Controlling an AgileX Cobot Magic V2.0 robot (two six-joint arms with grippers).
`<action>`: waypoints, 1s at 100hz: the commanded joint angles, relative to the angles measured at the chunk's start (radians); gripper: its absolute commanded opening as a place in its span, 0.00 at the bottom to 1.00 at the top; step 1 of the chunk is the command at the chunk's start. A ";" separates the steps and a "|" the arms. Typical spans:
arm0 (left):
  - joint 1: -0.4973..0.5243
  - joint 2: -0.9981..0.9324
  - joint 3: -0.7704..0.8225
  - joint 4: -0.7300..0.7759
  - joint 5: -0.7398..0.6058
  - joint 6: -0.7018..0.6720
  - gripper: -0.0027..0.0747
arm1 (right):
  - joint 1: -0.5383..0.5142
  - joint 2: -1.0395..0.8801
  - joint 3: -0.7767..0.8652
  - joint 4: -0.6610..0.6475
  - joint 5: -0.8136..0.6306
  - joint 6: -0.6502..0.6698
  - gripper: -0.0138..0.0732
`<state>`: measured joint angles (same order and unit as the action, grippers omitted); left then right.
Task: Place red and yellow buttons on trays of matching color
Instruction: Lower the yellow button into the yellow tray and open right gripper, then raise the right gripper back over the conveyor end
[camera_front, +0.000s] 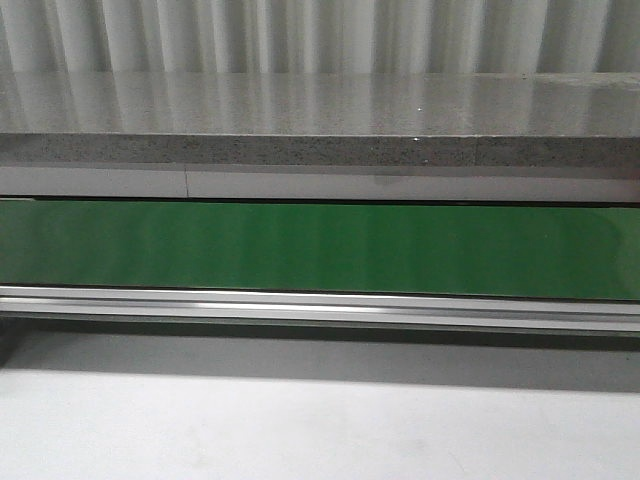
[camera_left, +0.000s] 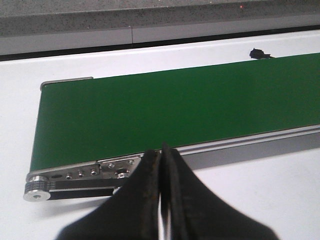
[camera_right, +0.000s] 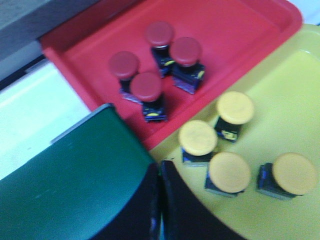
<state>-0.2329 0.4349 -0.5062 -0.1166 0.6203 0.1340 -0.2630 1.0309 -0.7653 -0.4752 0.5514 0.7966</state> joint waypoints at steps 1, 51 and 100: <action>-0.007 0.003 -0.024 -0.018 -0.072 -0.002 0.01 | 0.077 -0.048 -0.021 -0.029 -0.019 -0.021 0.09; -0.007 0.003 -0.024 -0.018 -0.072 -0.002 0.01 | 0.404 -0.185 -0.021 -0.029 -0.017 -0.254 0.09; -0.007 0.003 -0.024 -0.018 -0.072 -0.002 0.01 | 0.445 -0.380 0.017 -0.031 -0.101 -0.300 0.09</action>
<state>-0.2329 0.4349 -0.5062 -0.1166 0.6203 0.1340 0.1806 0.6909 -0.7410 -0.4752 0.5177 0.5088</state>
